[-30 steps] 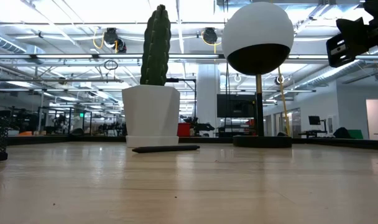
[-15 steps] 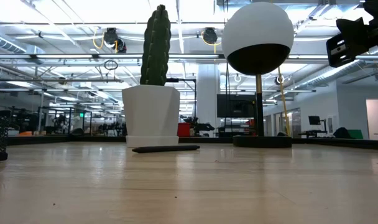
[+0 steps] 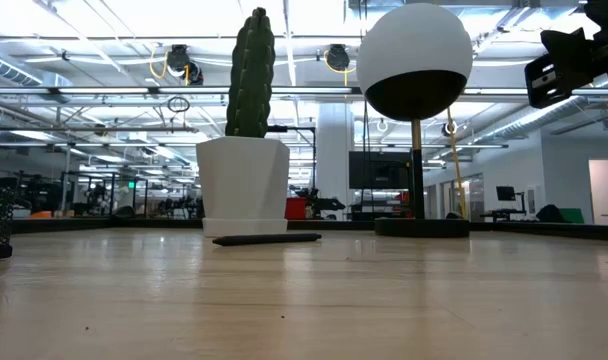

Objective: Pick and place office supplies into organizer
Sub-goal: Put the pen in the desk organizer

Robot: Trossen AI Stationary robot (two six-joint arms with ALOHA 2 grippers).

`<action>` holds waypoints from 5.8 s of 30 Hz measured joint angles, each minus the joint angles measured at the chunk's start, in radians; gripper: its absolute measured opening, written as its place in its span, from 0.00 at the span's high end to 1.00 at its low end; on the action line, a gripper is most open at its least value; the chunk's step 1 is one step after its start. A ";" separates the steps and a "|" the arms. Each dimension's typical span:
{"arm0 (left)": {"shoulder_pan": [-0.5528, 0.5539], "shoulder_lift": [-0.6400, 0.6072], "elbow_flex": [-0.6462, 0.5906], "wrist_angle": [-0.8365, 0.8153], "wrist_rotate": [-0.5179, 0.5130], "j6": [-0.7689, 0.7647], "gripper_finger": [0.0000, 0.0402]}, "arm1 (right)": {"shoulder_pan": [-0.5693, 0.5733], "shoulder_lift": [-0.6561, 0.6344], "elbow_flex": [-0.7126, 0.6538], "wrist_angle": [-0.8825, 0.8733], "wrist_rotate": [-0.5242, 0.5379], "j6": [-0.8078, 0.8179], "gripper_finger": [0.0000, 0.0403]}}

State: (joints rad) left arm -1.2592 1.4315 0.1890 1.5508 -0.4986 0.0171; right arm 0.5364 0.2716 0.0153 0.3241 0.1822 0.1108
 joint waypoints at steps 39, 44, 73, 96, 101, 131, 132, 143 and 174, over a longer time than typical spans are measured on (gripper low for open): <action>1.117 0.094 0.712 -1.609 0.328 -0.704 0.59 | 0.000 0.000 0.000 0.000 0.000 0.000 0.62; 1.146 0.214 0.788 -1.604 0.368 -0.664 0.51 | 0.000 0.002 0.000 0.000 0.000 0.000 0.62; 1.267 0.561 1.145 -2.023 0.296 -0.546 0.59 | 0.000 0.002 0.000 0.000 0.000 0.000 0.62; 1.190 0.664 1.143 -1.986 0.335 -0.514 0.93 | 0.000 0.003 0.000 0.000 0.000 0.000 0.62; 1.153 0.654 1.142 -1.897 0.407 -0.521 0.95 | 0.000 0.003 0.000 0.000 0.000 0.000 0.62; 0.817 0.436 1.137 -1.908 0.153 -0.526 0.98 | 0.000 0.007 0.000 0.001 0.000 0.000 0.62; 0.796 0.417 1.139 -1.902 0.132 -0.531 0.98 | 0.000 0.007 0.000 0.000 0.000 0.000 0.62; 0.509 0.150 1.139 -2.027 -0.271 -0.557 0.98 | 0.000 0.019 0.000 0.000 0.000 0.000 0.62; -0.127 0.087 0.969 -2.238 -0.915 -0.983 0.98 | 0.000 0.020 0.000 0.000 0.000 0.000 0.62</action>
State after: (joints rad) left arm -1.3867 1.5188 1.1581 -0.6876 -1.4137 -0.9660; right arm 0.5365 0.2916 0.0154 0.3237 0.1822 0.1108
